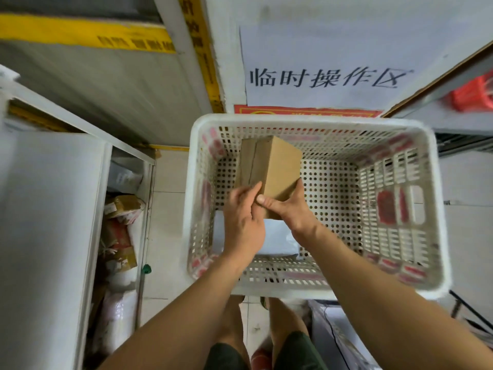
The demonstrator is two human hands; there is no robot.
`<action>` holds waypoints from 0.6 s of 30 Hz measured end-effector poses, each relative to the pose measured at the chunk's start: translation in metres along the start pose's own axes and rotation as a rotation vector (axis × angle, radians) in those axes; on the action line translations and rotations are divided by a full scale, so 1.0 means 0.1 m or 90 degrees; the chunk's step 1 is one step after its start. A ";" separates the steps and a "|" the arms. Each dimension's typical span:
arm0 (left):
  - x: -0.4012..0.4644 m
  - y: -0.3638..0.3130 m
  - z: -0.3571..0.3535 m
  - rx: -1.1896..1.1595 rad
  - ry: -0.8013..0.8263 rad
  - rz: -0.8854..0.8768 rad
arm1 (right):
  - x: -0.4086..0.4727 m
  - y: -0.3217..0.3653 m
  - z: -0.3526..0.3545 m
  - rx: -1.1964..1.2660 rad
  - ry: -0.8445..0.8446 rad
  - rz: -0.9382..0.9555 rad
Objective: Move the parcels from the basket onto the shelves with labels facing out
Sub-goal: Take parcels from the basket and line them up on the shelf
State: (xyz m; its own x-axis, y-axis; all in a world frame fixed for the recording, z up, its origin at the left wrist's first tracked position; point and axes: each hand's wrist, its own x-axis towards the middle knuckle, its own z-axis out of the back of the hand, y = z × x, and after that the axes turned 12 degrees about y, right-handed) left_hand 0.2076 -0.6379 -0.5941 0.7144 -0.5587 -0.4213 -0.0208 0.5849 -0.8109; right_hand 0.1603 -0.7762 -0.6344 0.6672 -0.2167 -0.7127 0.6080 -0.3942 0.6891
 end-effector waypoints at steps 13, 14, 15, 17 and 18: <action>-0.42 -0.50 0.83 -0.366 0.104 0.206 | -1.14 0.61 0.26 0.275 0.318 -0.022; -0.46 -0.56 0.85 -0.409 0.155 0.189 | -1.21 0.62 0.26 0.305 0.353 -0.012; -0.50 -0.62 0.87 -0.415 0.189 0.151 | -1.29 0.65 0.25 0.331 0.382 -0.006; -0.57 -0.67 0.89 -0.443 0.190 0.093 | -1.39 0.71 0.24 0.366 0.380 -0.006; -0.60 -0.69 0.91 -0.468 0.177 0.091 | -1.41 0.72 0.25 0.376 0.359 -0.001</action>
State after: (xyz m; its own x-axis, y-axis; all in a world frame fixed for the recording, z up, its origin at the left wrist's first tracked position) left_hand 0.2295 -0.5911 -0.4758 0.4713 -0.6905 -0.5487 -0.6242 0.1783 -0.7606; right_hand 0.0996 -0.7967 -0.4878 0.8785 0.2043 -0.4320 0.3872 -0.8341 0.3929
